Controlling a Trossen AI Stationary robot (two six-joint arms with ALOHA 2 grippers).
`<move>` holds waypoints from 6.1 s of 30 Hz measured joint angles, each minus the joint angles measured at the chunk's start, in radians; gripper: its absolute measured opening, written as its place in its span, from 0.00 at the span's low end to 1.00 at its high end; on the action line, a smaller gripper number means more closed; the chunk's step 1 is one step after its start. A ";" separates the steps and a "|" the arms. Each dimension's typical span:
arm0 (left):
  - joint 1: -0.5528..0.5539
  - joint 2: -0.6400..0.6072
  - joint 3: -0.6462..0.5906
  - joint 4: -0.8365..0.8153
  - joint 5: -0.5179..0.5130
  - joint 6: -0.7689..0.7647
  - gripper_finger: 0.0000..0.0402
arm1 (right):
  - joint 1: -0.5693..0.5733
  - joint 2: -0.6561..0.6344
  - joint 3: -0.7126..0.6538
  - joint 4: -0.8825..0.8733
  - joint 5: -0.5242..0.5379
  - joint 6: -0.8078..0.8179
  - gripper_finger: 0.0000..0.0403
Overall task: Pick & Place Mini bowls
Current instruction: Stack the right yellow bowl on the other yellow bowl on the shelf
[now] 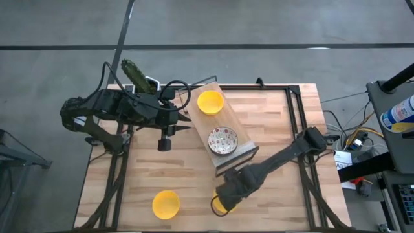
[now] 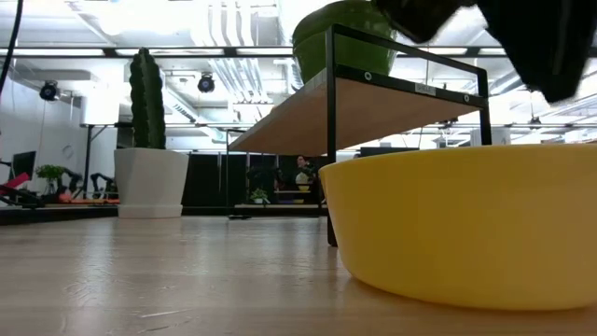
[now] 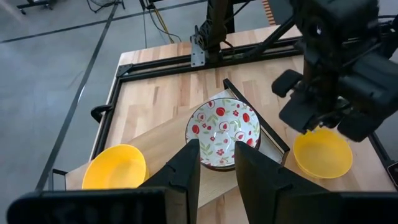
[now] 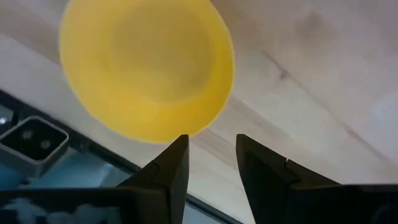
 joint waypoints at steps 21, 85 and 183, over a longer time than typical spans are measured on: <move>0.000 0.000 0.000 0.000 0.000 -0.003 0.23 | -0.003 -0.001 -0.210 0.235 -0.009 0.068 0.19; 0.000 -0.002 -0.034 -0.083 0.000 -0.019 0.23 | -0.844 -0.494 0.049 0.118 0.083 -0.543 0.02; 0.000 -0.003 -0.065 -0.130 0.000 -0.022 0.23 | -1.001 0.050 0.623 -0.274 0.016 -0.917 0.02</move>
